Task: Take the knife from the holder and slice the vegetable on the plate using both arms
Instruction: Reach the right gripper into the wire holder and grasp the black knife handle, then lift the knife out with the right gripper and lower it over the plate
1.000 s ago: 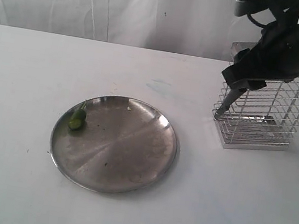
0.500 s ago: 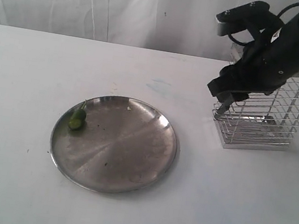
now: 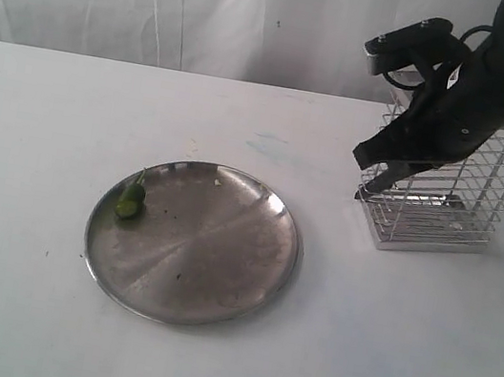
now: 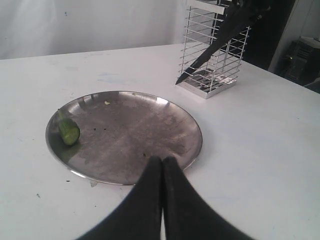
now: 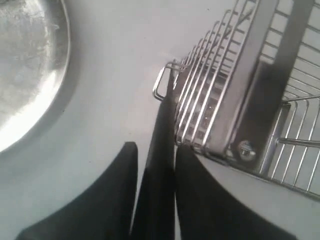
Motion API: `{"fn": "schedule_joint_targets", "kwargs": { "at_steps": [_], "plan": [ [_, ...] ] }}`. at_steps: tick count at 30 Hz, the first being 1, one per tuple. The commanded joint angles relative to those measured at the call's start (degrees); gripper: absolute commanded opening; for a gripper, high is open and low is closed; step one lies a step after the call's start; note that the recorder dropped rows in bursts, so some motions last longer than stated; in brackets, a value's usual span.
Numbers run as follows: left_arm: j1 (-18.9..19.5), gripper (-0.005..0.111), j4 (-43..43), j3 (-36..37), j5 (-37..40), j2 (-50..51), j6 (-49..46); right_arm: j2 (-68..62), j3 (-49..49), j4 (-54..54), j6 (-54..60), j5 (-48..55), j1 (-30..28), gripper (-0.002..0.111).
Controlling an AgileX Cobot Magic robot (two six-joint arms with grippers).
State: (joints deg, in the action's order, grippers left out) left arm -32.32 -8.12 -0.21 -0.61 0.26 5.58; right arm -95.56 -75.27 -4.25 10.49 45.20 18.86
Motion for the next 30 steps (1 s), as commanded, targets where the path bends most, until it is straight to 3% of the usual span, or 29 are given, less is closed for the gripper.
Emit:
{"fn": "schedule_joint_targets", "kwargs": {
  "at_steps": [1, 5, 30],
  "plan": [
    [-0.33, 0.0, -0.36, 0.21, -0.06, -0.26, -0.12, 1.34, -0.3, -0.44, -0.6, 0.94, 0.08, 0.012],
    [-0.33, 0.0, -0.36, 0.21, -0.06, -0.26, -0.12, 3.15, -0.3, -0.44, -0.6, 1.23, 0.08, 0.005],
    [-0.33, 0.0, -0.36, 0.21, -0.06, -0.26, -0.12, 11.33, -5.05, 0.4, 0.68, 11.12, 0.08, 0.005]
  ]
}}
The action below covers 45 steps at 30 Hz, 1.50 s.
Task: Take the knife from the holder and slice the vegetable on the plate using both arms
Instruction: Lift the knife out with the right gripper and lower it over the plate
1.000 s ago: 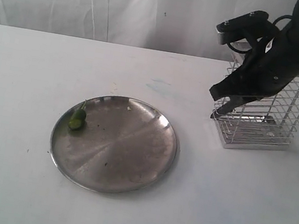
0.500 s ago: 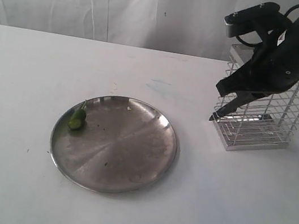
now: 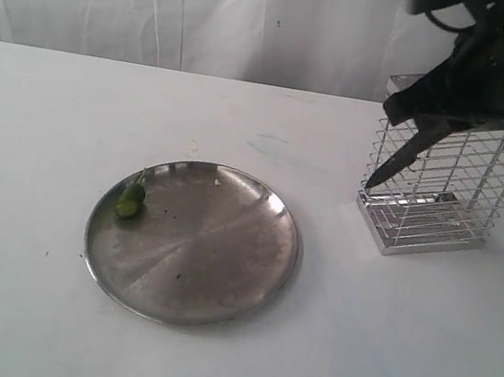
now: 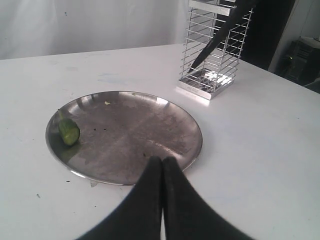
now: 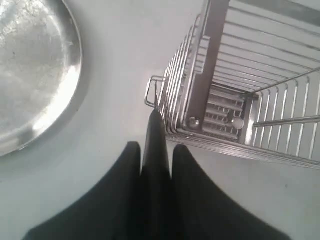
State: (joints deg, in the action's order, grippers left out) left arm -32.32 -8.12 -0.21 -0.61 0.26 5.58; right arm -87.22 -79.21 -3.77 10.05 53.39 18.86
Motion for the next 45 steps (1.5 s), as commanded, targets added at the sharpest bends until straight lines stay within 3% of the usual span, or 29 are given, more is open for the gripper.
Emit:
{"fn": "schedule_joint_targets", "kwargs": {
  "at_steps": [1, 9, 13, 18, 24, 27, 38, 45],
  "plan": [
    [-0.33, 0.0, -0.36, 0.21, -0.06, -0.26, -0.12, 3.68, -1.35, -0.08, 1.5, 3.98, 0.08, 0.005],
    [-0.33, 0.0, -0.36, 0.21, -0.06, -0.26, -0.12, 9.9, -1.33, 2.1, 1.71, 7.78, 0.08, 0.005],
    [-0.33, 0.0, -0.36, 0.21, -0.06, -0.26, -0.12, 12.4, -1.33, 13.32, 7.15, 9.21, 0.25, 0.005],
    [-0.33, 0.0, -0.36, 0.21, -0.06, -0.26, -0.12, 13.75, -1.21, 19.9, 9.65, 7.06, 6.47, 0.005],
    [-0.33, 0.0, -0.36, 0.21, -0.06, -0.26, -0.12, 13.75, 4.93, 19.9, 9.09, -7.4, 16.48, 0.005],
    [-0.33, 0.0, -0.36, 0.21, -0.06, -0.26, -0.12, 13.75, 9.48, 19.65, 7.64, -16.41, 18.77, 0.005],
    [-0.33, 0.0, -0.36, 0.21, -0.06, -0.26, -0.12, 10.17, 30.87, 21.67, 6.02, -44.05, 19.37, 0.005],
    [-0.33, 0.0, -0.36, 0.21, -0.06, -0.26, -0.12, 3.53, 36.53, 22.32, 6.02, -54.21, 19.48, 0.005]
  ]
}}
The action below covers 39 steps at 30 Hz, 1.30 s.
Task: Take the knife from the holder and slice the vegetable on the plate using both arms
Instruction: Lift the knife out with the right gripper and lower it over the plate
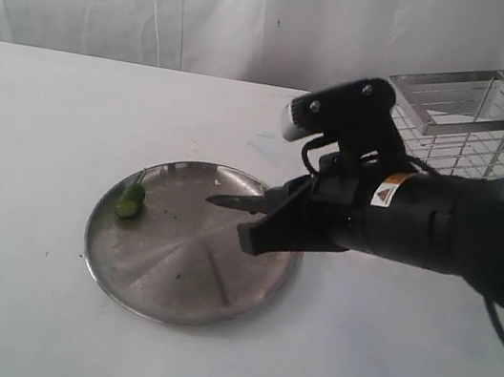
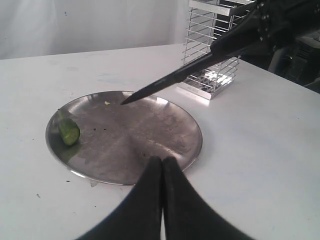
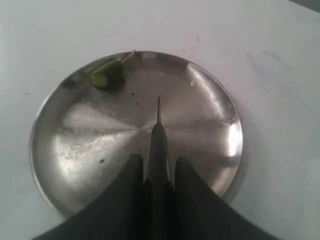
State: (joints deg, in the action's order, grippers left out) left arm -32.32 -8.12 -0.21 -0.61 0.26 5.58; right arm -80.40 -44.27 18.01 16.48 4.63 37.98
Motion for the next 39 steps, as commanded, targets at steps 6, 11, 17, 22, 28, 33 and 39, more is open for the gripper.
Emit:
{"fn": "schedule_joint_targets", "kwargs": {
  "at_steps": [6, 11, 17, 22, 28, 33, 39],
  "plan": [
    [-0.33, 0.0, -0.36, 0.21, -0.06, -0.26, -0.12, -11.46, 1.59, 0.53, -0.42, -11.41, 3.69, 0.005],
    [-0.33, 0.0, -0.36, 0.21, -0.06, -0.26, -0.12, -16.58, 1.48, 0.53, -0.42, -12.5, 4.31, 0.005],
    [-0.33, 0.0, -0.36, 0.21, -0.06, -0.26, -0.12, -19.24, -0.59, 0.39, 0.42, -7.82, 4.31, 0.004],
    [-0.33, 0.0, -0.36, 0.21, -0.06, -0.26, -0.12, -22.91, -9.58, -0.06, 1.91, 6.4, 4.21, 0.004],
    [-0.33, 0.0, -0.36, 0.21, -0.06, -0.26, -0.12, -28.03, -17.48, -1.09, 1.49, 15.8, 4.21, 0.004],
    [-0.33, 0.0, -0.36, 0.21, -0.06, -0.26, -0.12, -29.67, -21.05, -3.14, 1.51, 21.62, 4.21, 0.005],
    [-0.33, 0.0, -0.36, 0.21, -0.06, -0.26, -0.12, -30.88, -23.12, -3.85, 1.51, 24.01, 4.21, 0.022]
  ]
}}
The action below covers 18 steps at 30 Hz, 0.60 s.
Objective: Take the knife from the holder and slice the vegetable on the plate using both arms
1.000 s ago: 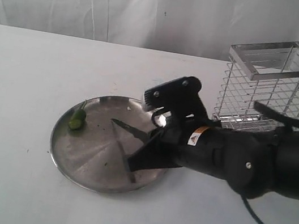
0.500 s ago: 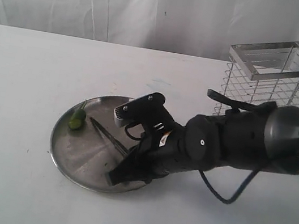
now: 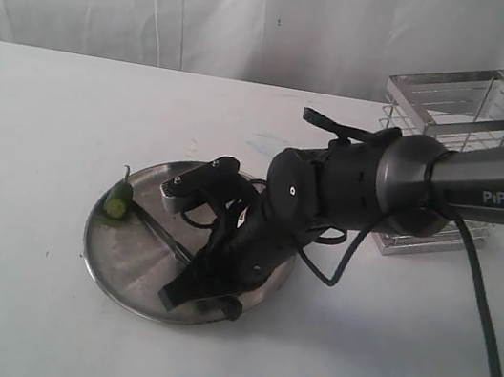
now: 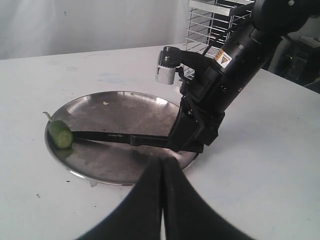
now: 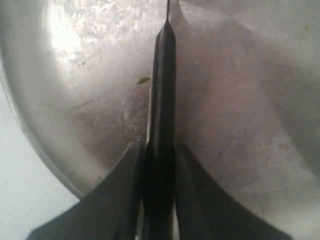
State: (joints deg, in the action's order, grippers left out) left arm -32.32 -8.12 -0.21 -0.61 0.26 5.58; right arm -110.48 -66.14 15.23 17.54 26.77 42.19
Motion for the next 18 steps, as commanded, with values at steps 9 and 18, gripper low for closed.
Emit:
{"fn": "schedule_joint_targets", "kwargs": {
  "at_steps": [9, 18],
  "plan": [
    [-0.33, 0.0, -0.36, 0.21, -0.06, -0.26, -0.12, -3.06, -3.5, -2.17, 0.45, 3.72, 0.0, 0.025],
    [-0.33, 0.0, -0.36, 0.21, -0.06, -0.26, -0.12, -4.19, -4.61, -2.42, 0.45, 4.39, 0.0, 0.017]
  ]
}}
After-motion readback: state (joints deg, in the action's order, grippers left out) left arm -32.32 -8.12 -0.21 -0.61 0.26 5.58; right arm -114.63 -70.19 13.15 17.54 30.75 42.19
